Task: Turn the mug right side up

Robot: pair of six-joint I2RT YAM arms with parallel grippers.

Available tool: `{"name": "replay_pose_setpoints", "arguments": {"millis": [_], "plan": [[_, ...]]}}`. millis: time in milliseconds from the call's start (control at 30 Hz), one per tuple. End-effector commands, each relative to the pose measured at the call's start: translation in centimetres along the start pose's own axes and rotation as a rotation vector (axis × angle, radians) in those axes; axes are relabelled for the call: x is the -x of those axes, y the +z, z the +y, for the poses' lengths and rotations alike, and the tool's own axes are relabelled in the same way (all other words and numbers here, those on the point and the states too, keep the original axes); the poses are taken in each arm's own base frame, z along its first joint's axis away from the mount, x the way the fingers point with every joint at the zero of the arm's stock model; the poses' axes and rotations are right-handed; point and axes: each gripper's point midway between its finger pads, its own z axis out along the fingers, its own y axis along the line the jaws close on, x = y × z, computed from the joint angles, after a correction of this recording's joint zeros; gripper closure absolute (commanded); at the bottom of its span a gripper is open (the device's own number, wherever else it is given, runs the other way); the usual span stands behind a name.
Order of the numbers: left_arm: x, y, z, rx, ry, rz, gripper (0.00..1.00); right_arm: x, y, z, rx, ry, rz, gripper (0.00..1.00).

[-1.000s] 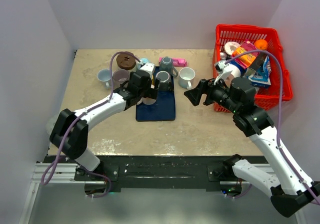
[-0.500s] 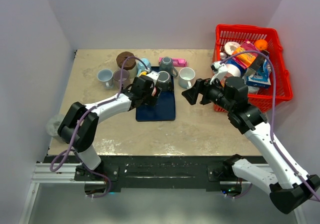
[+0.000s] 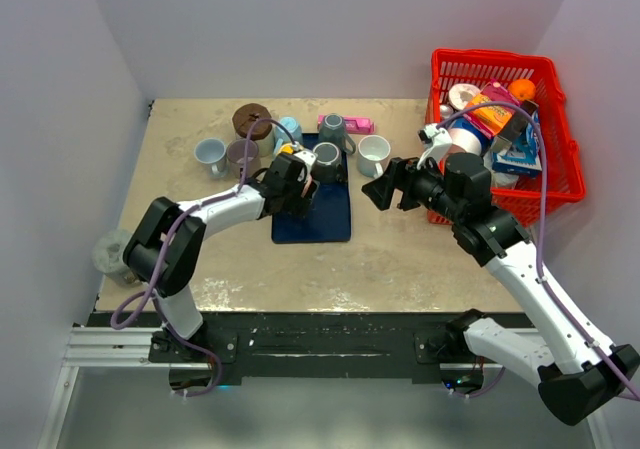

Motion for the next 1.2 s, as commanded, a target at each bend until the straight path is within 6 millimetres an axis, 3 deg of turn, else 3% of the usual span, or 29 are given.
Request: {"name": "replay_pose_setpoints", "arguments": {"millis": [0, 533, 800, 967, 1100, 1167], "plan": [[3.6, -2.4, 0.2, -0.018, -0.037, -0.118, 0.18, 1.0, -0.4, 0.4, 0.003, 0.002, -0.034, 0.14], [1.8, -1.1, 0.0, -0.012, -0.031, -0.059, 0.50, 0.8, -0.5, 0.1, -0.011, 0.004, -0.029, 0.14], [0.8, -0.2, 0.4, 0.027, -0.028, -0.028, 0.55, 0.8, -0.4, 0.0, -0.017, 0.000, -0.026, 0.14], [1.0, -0.5, 0.6, 0.043, -0.033, -0.037, 0.70, 0.6, -0.4, -0.2, -0.021, 0.003, -0.024, 0.14], [1.3, -0.9, 0.8, 0.057, -0.036, -0.056, 0.95, 0.6, -0.4, -0.1, -0.019, 0.004, -0.022, 0.14], [1.3, -1.0, 0.9, 0.060, -0.035, -0.058, 1.00, 0.6, -0.4, -0.1, -0.021, 0.007, -0.020, 0.14]]}}
